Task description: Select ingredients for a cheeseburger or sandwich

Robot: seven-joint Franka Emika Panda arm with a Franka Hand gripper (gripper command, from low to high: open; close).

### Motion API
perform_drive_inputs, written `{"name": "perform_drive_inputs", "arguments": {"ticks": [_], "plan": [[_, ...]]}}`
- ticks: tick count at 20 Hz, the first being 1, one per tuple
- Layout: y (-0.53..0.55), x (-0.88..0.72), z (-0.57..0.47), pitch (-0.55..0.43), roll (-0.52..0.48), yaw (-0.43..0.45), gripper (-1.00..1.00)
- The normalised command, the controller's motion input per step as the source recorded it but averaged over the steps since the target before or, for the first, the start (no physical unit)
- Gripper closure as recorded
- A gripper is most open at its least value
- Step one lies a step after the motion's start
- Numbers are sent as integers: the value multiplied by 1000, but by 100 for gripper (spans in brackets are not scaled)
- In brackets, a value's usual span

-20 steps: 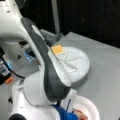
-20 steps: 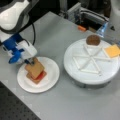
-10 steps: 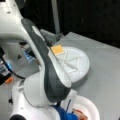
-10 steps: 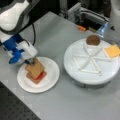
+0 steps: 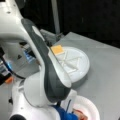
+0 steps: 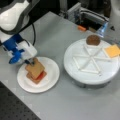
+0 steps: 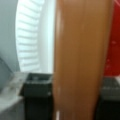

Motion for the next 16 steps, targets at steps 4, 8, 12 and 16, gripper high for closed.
{"name": "perform_drive_inputs", "arguments": {"ticks": [4,8,12,16], "plan": [[71,80,108,-37,39,60,100],[117,115,126,-45,48,45,100],[113,167,52,-67,49,38,100],[69,193,15,-66,44,21,100]]}}
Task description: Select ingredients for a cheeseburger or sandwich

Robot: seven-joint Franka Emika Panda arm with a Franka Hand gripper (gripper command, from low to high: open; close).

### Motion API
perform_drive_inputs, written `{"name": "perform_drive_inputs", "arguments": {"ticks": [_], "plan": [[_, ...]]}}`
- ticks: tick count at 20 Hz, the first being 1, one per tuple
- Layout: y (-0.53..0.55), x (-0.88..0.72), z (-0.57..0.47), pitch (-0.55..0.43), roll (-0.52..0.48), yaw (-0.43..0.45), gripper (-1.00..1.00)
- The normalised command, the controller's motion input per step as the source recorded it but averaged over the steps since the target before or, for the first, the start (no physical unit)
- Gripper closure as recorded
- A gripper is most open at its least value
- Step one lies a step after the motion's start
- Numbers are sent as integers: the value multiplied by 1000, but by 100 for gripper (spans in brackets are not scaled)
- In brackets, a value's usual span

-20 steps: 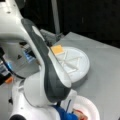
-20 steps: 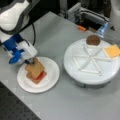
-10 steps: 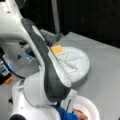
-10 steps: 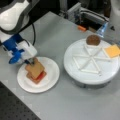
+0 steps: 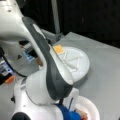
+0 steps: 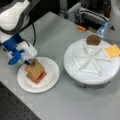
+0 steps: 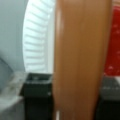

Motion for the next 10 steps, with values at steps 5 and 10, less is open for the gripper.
{"name": "perform_drive_inputs", "arguments": {"ticks": [5,10], "plan": [[-3,195,-9,-59,40,12,100],[-97,183,-31,-55,44,42,100]]}}
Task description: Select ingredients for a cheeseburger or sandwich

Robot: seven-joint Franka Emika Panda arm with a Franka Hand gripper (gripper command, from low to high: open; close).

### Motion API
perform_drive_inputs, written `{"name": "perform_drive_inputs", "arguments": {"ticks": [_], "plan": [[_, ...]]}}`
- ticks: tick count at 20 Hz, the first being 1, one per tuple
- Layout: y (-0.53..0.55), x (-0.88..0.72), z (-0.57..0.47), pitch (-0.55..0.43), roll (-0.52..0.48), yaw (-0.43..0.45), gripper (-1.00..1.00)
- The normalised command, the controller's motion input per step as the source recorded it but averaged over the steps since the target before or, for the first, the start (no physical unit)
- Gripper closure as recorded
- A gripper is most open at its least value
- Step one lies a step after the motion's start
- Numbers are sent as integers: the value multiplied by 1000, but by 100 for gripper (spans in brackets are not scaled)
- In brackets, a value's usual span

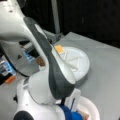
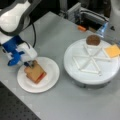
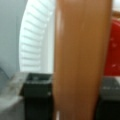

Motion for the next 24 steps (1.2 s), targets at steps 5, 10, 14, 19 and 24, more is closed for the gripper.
{"name": "perform_drive_inputs", "arguments": {"ticks": [5,10,14,19,24], "plan": [[-109,141,-51,-47,60,49,100],[-94,114,-108,-64,67,51,100],[-112,98,-115,-54,67,56,-100],[-111,102,-110,-65,56,60,-100],[-135,96,-60,-69,62,90,-100]]}}
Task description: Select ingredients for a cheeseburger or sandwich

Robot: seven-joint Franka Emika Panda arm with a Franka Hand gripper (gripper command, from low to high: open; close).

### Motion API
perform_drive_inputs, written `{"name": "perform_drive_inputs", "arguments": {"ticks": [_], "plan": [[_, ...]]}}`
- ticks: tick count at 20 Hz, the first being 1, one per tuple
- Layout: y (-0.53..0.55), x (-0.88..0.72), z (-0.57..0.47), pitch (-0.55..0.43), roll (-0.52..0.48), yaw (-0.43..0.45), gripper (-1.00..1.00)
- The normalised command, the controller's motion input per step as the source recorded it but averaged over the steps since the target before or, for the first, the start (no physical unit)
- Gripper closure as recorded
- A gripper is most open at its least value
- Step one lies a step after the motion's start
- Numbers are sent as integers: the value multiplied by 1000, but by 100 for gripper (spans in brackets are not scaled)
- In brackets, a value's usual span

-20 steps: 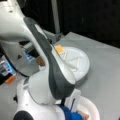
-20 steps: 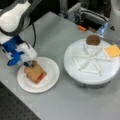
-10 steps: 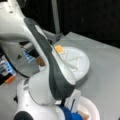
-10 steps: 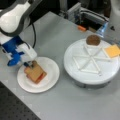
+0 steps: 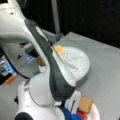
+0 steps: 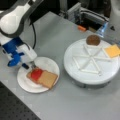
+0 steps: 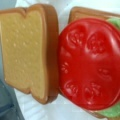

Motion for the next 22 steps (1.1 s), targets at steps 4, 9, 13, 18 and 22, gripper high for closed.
{"name": "perform_drive_inputs", "arguments": {"ticks": [4,9,13,18,22], "plan": [[-204,68,-1,-58,67,123,-100],[-176,9,87,-40,42,139,-100],[-37,-96,227,1,-22,122,-100],[135,-213,325,32,-127,58,-100],[336,-311,279,34,-282,-51,-100]]}}
